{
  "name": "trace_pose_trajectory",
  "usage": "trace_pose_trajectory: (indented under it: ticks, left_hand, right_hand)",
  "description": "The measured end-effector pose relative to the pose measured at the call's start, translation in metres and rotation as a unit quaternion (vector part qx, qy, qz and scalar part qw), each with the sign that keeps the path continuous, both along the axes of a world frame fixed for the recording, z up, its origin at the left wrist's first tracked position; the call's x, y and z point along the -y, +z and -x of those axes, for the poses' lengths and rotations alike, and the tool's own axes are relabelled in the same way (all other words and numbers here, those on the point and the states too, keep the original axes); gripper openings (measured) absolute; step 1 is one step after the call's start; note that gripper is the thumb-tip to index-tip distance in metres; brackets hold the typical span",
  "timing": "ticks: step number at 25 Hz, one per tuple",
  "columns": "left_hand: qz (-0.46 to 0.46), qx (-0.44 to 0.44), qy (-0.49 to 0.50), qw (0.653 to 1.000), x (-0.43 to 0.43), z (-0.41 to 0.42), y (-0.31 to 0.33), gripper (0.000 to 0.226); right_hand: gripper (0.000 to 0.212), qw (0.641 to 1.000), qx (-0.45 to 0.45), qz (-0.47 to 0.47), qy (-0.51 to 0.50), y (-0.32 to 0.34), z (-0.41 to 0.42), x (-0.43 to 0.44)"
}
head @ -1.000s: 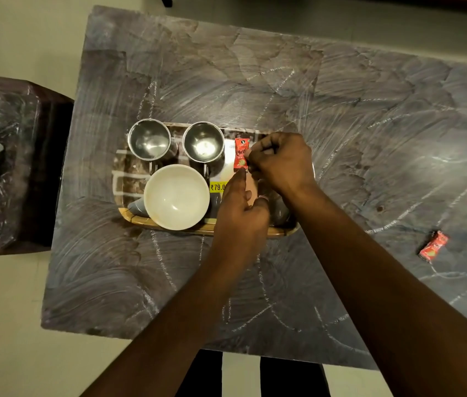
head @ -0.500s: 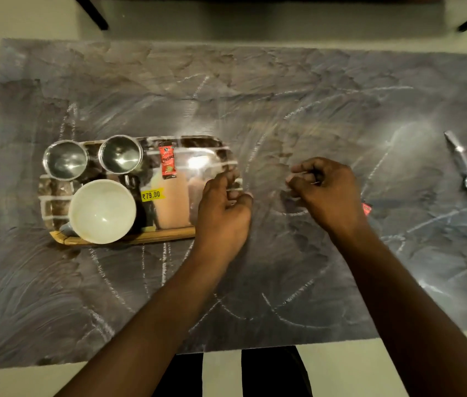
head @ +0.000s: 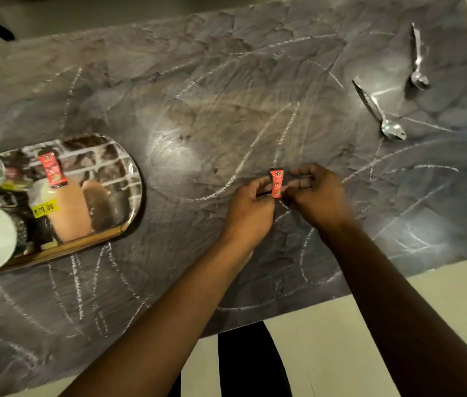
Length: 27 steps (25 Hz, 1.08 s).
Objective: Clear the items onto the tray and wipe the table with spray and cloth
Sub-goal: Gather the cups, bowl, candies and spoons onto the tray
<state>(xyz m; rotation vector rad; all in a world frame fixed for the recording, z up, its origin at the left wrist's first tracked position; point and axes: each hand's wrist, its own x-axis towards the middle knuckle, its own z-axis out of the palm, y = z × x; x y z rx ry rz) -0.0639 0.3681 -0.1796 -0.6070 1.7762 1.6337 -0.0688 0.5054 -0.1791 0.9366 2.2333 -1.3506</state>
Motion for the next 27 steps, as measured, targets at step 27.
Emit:
trace_pose_trajectory:
  ticks: [27]
  left_hand:
    - [0.017, -0.018, 0.42, 0.907, 0.248, 0.003, 0.016, 0.023]
  right_hand:
    - [0.008, 0.977, -0.022, 0.135, 0.165, 0.016, 0.085, 0.285]
